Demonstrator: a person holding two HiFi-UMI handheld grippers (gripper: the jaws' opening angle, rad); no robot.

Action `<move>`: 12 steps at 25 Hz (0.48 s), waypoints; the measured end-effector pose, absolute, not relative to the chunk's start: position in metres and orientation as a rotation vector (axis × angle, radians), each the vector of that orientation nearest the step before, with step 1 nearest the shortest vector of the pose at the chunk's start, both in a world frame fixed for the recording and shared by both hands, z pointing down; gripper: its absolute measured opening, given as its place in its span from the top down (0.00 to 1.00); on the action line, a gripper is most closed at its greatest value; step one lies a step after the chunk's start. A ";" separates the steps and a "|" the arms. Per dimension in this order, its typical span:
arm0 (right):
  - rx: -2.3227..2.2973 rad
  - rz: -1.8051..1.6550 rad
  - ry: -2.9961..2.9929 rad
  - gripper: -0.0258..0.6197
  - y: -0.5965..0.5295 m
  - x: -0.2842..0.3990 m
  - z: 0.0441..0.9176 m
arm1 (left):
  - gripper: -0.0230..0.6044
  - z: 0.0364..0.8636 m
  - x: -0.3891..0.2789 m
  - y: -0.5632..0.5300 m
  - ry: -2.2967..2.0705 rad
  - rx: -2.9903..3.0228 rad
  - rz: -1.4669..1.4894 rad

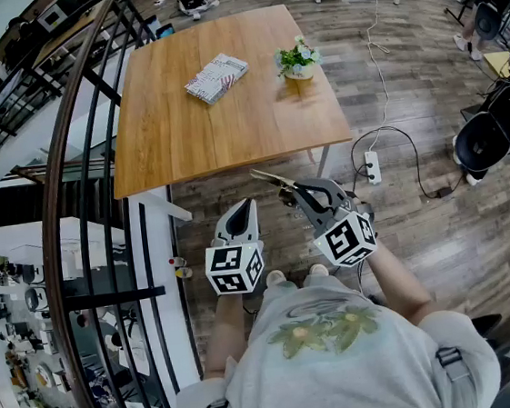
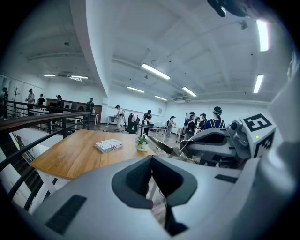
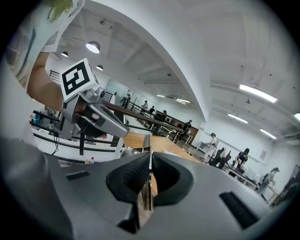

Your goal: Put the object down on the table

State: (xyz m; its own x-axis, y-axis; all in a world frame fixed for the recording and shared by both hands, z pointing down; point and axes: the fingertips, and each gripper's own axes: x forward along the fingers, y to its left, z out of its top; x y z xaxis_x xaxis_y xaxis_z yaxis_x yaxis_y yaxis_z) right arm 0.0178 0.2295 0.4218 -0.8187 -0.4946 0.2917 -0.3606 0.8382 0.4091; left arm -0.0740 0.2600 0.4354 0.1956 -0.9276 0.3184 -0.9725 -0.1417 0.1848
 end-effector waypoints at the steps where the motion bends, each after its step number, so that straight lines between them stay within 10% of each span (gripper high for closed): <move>1: 0.637 -0.479 -2.630 0.94 0.227 0.021 0.422 | 0.94 0.435 -0.071 0.257 -1.789 2.131 0.180; 12: 0.589 -0.470 -2.640 0.94 0.199 0.068 0.442 | 0.94 0.460 -0.013 0.237 -1.789 2.085 0.168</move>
